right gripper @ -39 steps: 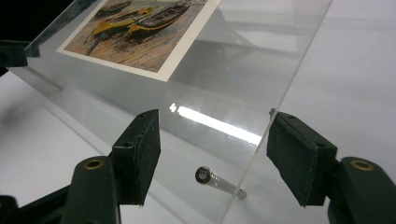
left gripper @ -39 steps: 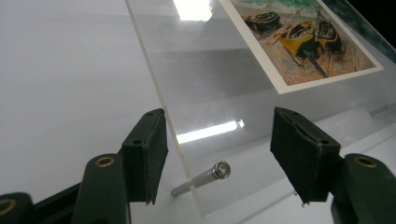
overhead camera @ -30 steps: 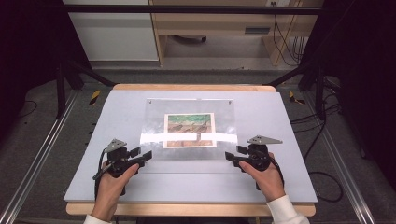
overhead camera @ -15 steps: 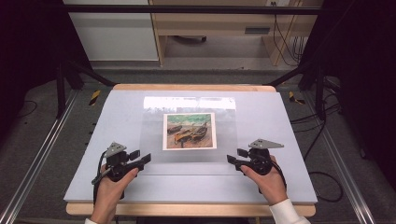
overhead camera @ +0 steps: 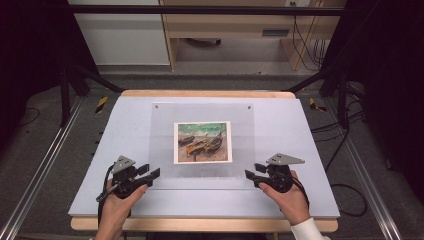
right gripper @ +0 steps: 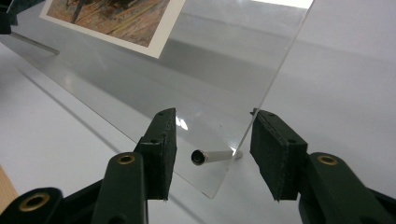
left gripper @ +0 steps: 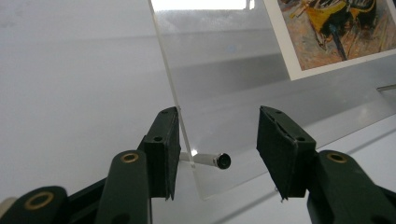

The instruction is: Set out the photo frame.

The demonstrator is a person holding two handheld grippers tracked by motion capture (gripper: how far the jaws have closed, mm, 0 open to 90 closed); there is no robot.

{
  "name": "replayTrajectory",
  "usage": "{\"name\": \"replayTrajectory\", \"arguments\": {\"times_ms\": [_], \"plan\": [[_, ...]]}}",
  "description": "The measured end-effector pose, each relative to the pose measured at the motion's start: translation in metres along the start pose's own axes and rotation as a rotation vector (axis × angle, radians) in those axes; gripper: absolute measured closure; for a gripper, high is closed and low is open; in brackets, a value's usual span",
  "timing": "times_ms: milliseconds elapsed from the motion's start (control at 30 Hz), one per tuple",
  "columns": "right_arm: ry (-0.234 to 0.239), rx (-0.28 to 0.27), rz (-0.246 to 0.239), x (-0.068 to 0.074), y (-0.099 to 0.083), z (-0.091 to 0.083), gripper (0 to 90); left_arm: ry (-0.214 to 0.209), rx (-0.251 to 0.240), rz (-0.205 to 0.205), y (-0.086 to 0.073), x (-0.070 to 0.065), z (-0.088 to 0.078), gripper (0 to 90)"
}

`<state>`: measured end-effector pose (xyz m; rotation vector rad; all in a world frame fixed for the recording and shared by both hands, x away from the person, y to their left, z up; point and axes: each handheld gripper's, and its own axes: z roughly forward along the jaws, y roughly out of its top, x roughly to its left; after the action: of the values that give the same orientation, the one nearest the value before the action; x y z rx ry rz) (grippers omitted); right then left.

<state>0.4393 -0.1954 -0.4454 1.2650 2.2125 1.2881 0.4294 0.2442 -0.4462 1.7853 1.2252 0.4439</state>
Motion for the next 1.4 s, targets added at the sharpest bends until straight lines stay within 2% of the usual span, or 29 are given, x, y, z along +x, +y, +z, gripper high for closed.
{"name": "replayTrajectory", "arguments": {"times_ms": [267,667,933,1400], "plan": [[-0.017,0.01,-0.015,0.004,-0.005,-0.004,55.4,0.014,0.008,0.022,-0.003,-0.002,-0.003,51.1],[-0.037,0.024,-0.044,0.009,-0.01,-0.008,60.9,0.026,0.007,0.019,-0.009,-0.005,-0.008,55.8],[-0.044,0.034,-0.061,0.01,-0.012,-0.009,63.0,0.043,0.019,0.035,-0.012,-0.009,-0.01,56.3],[-0.053,0.053,-0.08,0.014,-0.017,-0.01,64.3,0.039,0.028,0.043,-0.017,-0.01,-0.012,57.1]]}}
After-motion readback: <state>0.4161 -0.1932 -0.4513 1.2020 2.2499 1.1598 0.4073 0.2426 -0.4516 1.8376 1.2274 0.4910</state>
